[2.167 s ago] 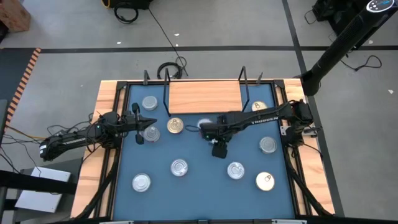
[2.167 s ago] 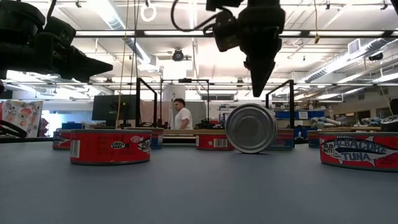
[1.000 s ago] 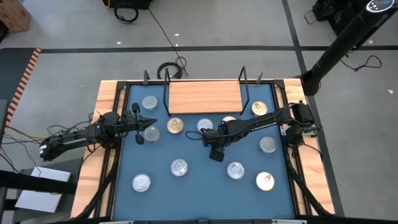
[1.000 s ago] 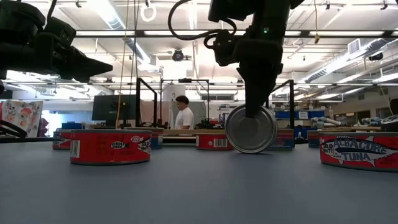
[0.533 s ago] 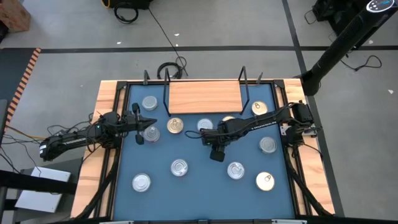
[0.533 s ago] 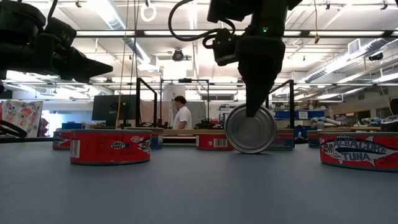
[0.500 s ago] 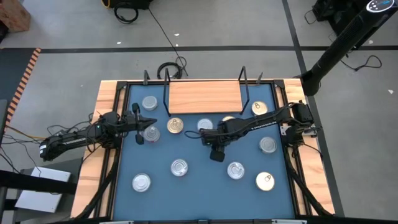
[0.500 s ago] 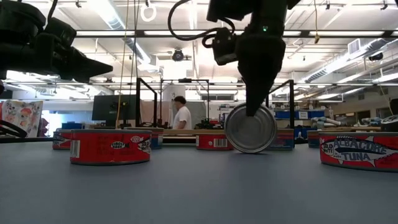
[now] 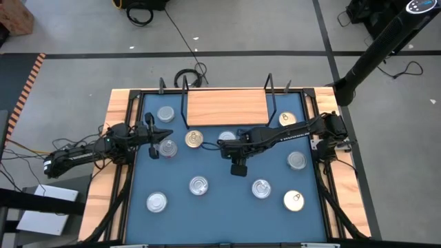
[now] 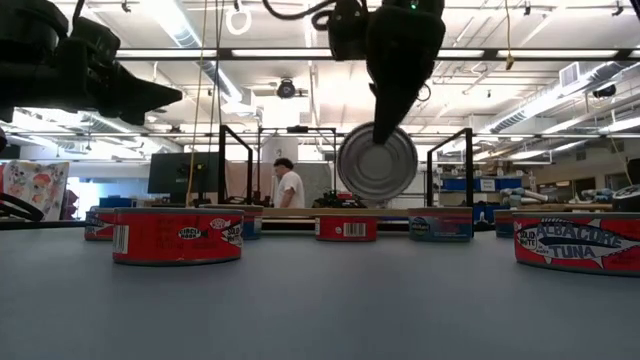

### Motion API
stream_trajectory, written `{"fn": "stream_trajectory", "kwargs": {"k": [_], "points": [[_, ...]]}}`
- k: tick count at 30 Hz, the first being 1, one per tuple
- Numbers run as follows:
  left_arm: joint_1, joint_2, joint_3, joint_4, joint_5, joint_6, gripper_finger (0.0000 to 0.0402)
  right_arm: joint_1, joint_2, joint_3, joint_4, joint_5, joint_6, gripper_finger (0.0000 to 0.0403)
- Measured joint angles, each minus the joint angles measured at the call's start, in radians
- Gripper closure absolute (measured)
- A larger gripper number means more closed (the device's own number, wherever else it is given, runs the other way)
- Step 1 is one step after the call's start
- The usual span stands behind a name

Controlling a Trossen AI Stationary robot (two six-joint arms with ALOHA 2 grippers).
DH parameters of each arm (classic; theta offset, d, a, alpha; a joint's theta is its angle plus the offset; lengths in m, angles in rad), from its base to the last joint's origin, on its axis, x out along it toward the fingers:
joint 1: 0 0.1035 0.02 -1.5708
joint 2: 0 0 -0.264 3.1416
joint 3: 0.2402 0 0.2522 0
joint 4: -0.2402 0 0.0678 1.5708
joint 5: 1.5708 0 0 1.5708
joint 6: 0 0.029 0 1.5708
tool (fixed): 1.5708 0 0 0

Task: Stack canned seafood by type on shelf
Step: Put the green tuna can on the shelf

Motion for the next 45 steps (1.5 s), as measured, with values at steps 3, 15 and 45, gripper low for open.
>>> {"fn": "stream_trajectory", "kwargs": {"k": [3,15,45], "points": [[0.000,0.000,0.000,0.000,0.000,0.003,0.0396,0.007,0.000,0.018,-0.003,0.035,-0.057,0.0258],[0.000,0.001,0.002,-0.023,-0.006,0.037,0.0396,0.065,0.000,0.030,0.059,0.392,-0.574,0.0258],[0.000,0.001,0.003,-0.047,-0.008,0.025,0.0396,-0.301,-0.002,-0.097,0.308,0.565,-0.926,0.0255]]}}
